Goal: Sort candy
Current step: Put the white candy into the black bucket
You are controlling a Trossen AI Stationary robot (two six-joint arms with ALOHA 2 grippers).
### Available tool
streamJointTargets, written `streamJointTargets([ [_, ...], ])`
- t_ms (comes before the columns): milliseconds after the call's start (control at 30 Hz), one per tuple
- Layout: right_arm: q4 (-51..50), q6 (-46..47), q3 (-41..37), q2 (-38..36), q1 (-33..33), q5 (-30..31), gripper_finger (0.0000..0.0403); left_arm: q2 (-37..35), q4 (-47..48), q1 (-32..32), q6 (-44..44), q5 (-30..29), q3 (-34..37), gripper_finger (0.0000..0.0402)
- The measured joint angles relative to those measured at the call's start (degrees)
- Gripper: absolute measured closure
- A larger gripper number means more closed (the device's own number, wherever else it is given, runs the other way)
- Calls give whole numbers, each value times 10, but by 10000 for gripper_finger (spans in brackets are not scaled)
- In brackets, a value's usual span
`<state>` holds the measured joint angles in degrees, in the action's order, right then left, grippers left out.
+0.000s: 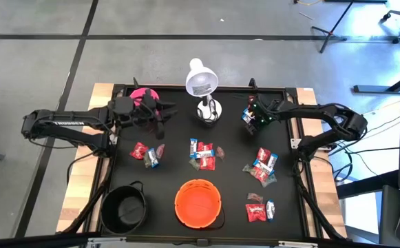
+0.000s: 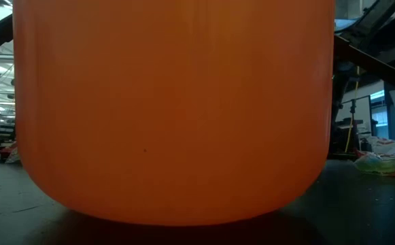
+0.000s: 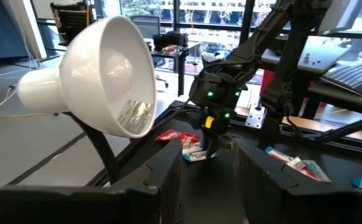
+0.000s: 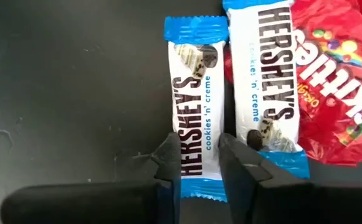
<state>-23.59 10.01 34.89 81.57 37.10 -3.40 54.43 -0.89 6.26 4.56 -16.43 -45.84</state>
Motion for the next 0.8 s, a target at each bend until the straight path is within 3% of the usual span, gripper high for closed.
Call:
streamJointTargets([
  [200,-10,1,3,-18,-27,-27,326,15,2,-16,1,0,0,271],
  [800,-30,24,78,-91,-200,-24,399,63,-1,-64,36,0,0,271],
])
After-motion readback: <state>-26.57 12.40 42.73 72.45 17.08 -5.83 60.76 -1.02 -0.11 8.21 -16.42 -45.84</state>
